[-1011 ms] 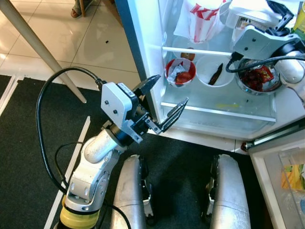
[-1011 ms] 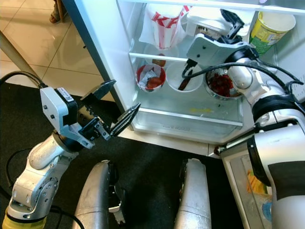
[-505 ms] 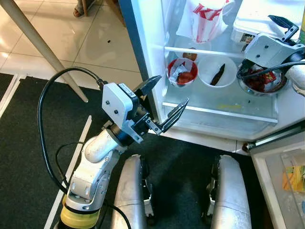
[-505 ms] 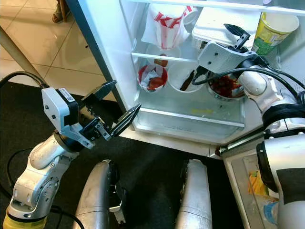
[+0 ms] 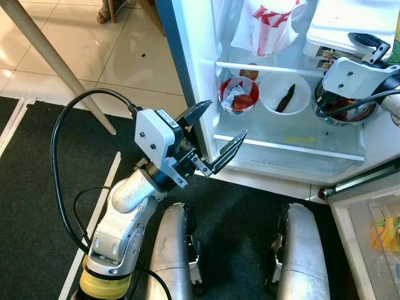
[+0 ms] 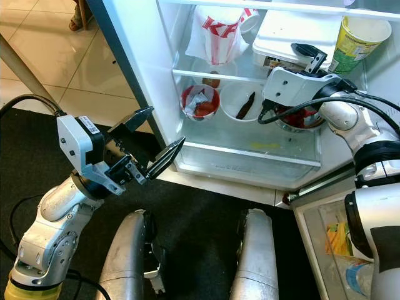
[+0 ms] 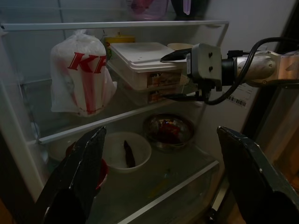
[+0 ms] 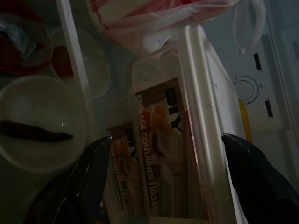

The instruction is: Restocking fridge

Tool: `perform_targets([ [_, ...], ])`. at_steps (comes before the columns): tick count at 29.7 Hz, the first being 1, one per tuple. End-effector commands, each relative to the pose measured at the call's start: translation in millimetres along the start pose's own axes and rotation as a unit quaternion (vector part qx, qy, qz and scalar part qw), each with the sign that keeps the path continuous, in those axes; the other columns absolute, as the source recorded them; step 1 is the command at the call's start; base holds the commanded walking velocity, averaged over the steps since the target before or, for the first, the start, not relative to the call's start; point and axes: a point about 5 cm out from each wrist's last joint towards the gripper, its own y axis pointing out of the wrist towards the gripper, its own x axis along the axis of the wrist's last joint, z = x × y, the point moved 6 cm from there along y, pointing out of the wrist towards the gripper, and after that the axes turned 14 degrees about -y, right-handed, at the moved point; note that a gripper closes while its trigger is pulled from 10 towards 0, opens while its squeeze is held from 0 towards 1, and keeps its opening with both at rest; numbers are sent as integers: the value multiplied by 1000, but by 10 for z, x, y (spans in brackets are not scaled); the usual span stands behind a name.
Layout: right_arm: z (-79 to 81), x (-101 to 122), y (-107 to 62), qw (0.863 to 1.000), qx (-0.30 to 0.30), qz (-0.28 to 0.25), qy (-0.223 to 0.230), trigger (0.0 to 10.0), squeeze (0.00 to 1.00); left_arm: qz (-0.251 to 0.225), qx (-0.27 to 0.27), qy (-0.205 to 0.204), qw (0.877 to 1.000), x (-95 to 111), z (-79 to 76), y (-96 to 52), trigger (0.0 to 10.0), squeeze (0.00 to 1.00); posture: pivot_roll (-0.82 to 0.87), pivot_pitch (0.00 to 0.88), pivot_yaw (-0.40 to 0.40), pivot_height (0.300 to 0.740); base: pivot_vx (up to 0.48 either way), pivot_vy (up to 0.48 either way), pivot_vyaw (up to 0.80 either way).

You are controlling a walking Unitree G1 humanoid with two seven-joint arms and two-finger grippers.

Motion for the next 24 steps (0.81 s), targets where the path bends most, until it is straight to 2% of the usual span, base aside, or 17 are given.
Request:
perform_targets([
  [1, 15, -32, -43, 999, -1, -5, 37, 10000, 0, 2, -5, -2, 1000, -24, -16, -23, 10000, 0, 85, 361, 110, 580, 0, 0, 0],
  [3, -81, 18, -45, 994, -21, -27, 101, 10000, 0, 2, -6, -2, 1000, -27, -16, -21, 10000, 0, 84, 359, 110, 580, 0, 0, 0],
  [4, -81, 18, -45, 994, -21, -27, 101, 10000, 0, 2, -6, -2, 1000, -27, -16, -21, 10000, 0, 84, 359, 110, 580, 0, 0, 0],
  [5, -98, 38, -46, 992, -23, -35, 119, 10000, 0, 2, -6, -2, 1000, -28, -16, -20, 10000, 0, 83, 358, 110, 580, 0, 0, 0],
  [7, -98, 38, -46, 992, -23, -35, 119, 10000, 0, 2, -6, -2, 1000, -28, -16, -20, 10000, 0, 83, 358, 110, 580, 0, 0, 0],
  [8, -77, 69, -52, 989, -15, -48, 137, 10000, 0, 2, -6, -3, 1000, -30, -18, -18, 10000, 0, 82, 357, 109, 580, 0, 0, 0],
  [9, -40, 106, -64, 985, -4, -64, 158, 0, 0, 1, -6, -3, 1000, -31, -18, -15, 10000, 0, 81, 356, 108, 580, 0, 0, 0],
  [12, -40, 106, -64, 985, -4, -64, 158, 0, 0, 1, -6, -3, 1000, -31, -18, -15, 10000, 0, 81, 356, 108, 580, 0, 0, 0],
  [13, -21, 151, -78, 980, 3, -84, 183, 0, 0, 1, -6, -3, 1000, -33, -17, -12, 10000, 0, 81, 354, 107, 580, 0, 0, 0],
  [14, -21, 151, -78, 980, 3, -84, 183, 0, 0, 1, -6, -3, 1000, -33, -17, -12, 10000, 0, 81, 354, 107, 580, 0, 0, 0],
  [16, 52, 244, -123, 967, 30, -125, 219, 0, 0, 0, -6, -3, 1000, -35, -15, -11, 10000, 0, 81, 352, 106, 580, 0, 0, 0],
  [19, 79, 263, -138, 964, 39, -134, 225, 0, 0, 0, -6, -3, 1000, -37, -14, -11, 10000, 0, 79, 349, 105, 580, 0, 0, 0],
  [20, 135, 252, -154, 965, 53, -132, 222, 0, 0, 0, -6, -3, 1000, -38, -13, -10, 10000, 0, 79, 348, 104, 580, 0, 0, 0],
  [21, 185, 202, -156, 967, 60, -116, 221, 8980, 0, -1, -7, -3, 1000, -38, -14, -7, 10000, 0, 76, 343, 103, 580, 0, 0, 0],
  [23, 185, 202, -156, 967, 60, -116, 221, 8980, 0, -1, -7, -3, 1000, -38, -14, -7, 10000, 0, 76, 343, 103, 580, 0, 0, 0],
  [24, 230, 149, -161, 968, 66, -99, 221, 10000, 0, -1, -7, -3, 1000, -37, -17, -3, 10000, 0, 76, 343, 103, 580, 0, 0, 0],
])
